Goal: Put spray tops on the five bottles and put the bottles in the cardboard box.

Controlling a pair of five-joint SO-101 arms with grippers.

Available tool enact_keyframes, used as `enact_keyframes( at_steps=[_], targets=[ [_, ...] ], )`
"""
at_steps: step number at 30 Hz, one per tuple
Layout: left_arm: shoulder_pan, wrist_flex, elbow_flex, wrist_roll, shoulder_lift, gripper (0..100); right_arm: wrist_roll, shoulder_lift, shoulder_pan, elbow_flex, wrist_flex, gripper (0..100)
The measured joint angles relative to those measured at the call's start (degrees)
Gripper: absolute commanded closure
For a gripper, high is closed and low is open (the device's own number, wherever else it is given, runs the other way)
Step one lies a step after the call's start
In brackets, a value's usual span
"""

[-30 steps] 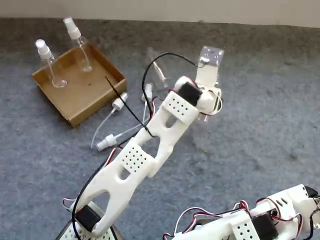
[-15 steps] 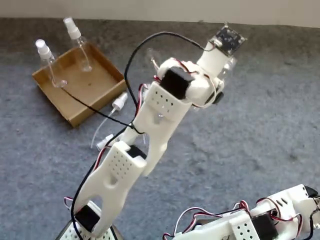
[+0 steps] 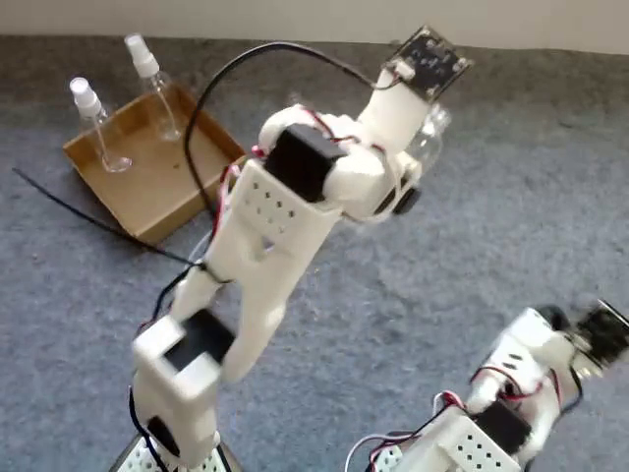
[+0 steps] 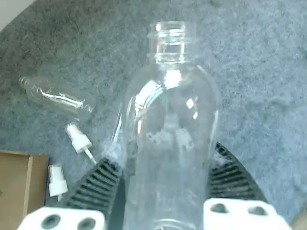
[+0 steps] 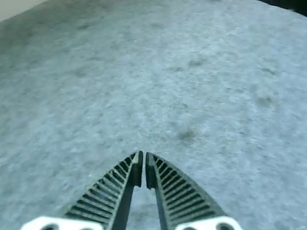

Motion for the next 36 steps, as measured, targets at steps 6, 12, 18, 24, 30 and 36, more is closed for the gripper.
enact_keyframes(
  at_steps=[6,12,18,24,30,36],
  targets=[
    [-0.4,0.0,23.8,-10.3,-15.0,96,0.0,0.0,-16.5,0.0,0.0,98.1],
    [-4.7,0.2,41.1,-16.5,-22.6,96,0.0,0.0,-30.6,0.0,0.0,97.9],
    [-13.3,-5.3,58.5,-23.5,-23.0,96,0.0,0.0,-36.8,0.0,0.0,97.9],
    [-17.8,-10.4,68.4,-26.5,-23.0,97,0.0,0.0,-36.8,0.0,0.4,97.9],
    [-17.8,-6.8,68.5,-26.5,-25.4,97,0.0,0.0,-36.8,0.0,5.2,97.9],
    [-17.7,-4.0,69.0,-26.5,-37.5,97,0.0,0.0,-36.8,0.0,6.4,97.9]
  ],
)
